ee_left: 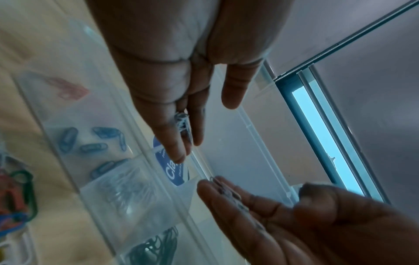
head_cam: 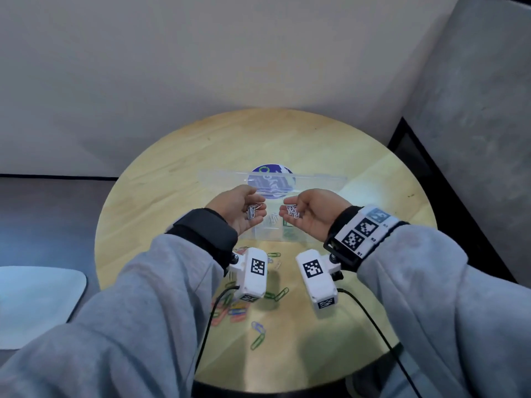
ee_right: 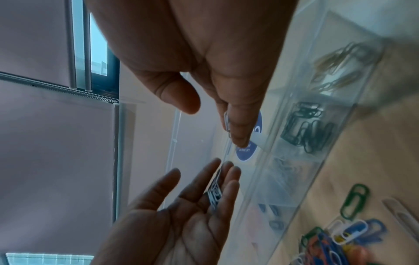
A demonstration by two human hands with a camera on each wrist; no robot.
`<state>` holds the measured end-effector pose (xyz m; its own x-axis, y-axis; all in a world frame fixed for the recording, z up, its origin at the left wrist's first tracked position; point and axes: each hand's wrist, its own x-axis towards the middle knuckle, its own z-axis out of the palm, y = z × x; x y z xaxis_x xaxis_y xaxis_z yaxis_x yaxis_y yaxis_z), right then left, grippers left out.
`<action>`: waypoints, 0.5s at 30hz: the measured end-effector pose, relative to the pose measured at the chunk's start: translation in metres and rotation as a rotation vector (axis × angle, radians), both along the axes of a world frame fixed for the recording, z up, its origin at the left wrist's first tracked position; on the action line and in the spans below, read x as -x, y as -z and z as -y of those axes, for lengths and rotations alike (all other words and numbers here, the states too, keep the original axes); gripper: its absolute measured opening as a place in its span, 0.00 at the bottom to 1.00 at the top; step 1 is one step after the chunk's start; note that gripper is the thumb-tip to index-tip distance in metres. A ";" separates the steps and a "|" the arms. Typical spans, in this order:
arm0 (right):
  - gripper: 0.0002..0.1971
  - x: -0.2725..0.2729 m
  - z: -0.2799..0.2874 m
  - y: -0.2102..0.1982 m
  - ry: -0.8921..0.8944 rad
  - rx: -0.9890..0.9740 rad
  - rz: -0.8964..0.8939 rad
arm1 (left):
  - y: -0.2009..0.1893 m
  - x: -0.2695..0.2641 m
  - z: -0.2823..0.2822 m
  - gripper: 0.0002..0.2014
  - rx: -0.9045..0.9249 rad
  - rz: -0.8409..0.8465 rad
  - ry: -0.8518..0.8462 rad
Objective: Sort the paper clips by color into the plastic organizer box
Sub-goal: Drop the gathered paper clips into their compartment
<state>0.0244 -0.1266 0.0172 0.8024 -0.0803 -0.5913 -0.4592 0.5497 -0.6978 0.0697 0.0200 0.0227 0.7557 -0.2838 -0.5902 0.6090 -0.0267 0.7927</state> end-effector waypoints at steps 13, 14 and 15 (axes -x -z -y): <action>0.12 -0.006 -0.013 0.007 -0.155 0.212 0.111 | -0.003 0.000 -0.002 0.10 -0.018 0.116 0.121; 0.12 -0.001 -0.012 0.005 -0.187 0.274 0.135 | -0.005 0.004 -0.006 0.07 -0.066 0.160 0.152; 0.12 0.004 -0.011 0.003 -0.232 0.358 0.161 | -0.006 0.008 -0.010 0.04 -0.144 0.216 0.207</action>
